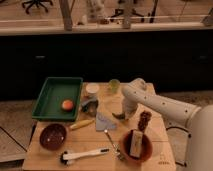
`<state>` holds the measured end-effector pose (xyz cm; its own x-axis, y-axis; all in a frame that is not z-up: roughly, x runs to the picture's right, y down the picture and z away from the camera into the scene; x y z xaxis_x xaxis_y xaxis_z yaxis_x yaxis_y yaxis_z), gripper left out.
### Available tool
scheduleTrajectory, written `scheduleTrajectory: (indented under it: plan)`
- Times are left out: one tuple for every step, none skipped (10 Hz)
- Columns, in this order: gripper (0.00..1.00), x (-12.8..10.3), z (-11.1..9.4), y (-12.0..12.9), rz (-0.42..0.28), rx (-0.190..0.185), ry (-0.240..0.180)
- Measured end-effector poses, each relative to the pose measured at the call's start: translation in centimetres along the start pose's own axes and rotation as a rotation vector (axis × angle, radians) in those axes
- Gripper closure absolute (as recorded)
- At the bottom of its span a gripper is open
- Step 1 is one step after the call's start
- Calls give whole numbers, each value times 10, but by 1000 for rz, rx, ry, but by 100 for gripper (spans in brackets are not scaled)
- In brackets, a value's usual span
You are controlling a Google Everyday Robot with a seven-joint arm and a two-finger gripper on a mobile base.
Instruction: Place pepper in purple bowl
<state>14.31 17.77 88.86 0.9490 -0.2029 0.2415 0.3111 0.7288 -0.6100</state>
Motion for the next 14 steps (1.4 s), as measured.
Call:
scheduleTrajectory:
  plan:
    - [100,1,0,1,2,-3,0]
    - [100,1,-1,2,1,-3,2]
    - [100,-4,-6,6,-16,-2,11]
    - [100,-12,-15,7,-37,11,16]
    - [100,-22,-27,8,-65,21,23]
    - [100,-43,-49,7,-115,37,27]
    - [100,-54,-63,8,-147,42,31]
    - [100,-72,-78,9,-205,43,29]
    - [100,-84,-86,7,-247,44,19]
    - [100,-98,-97,3,-307,42,-5]
    - [100,-106,-105,1,-349,38,-23]
    - [100,-121,-115,-6,-399,40,-44]
    - [100,-137,-122,-12,-444,37,-60]
    - [100,-148,-129,-16,-479,35,-71]
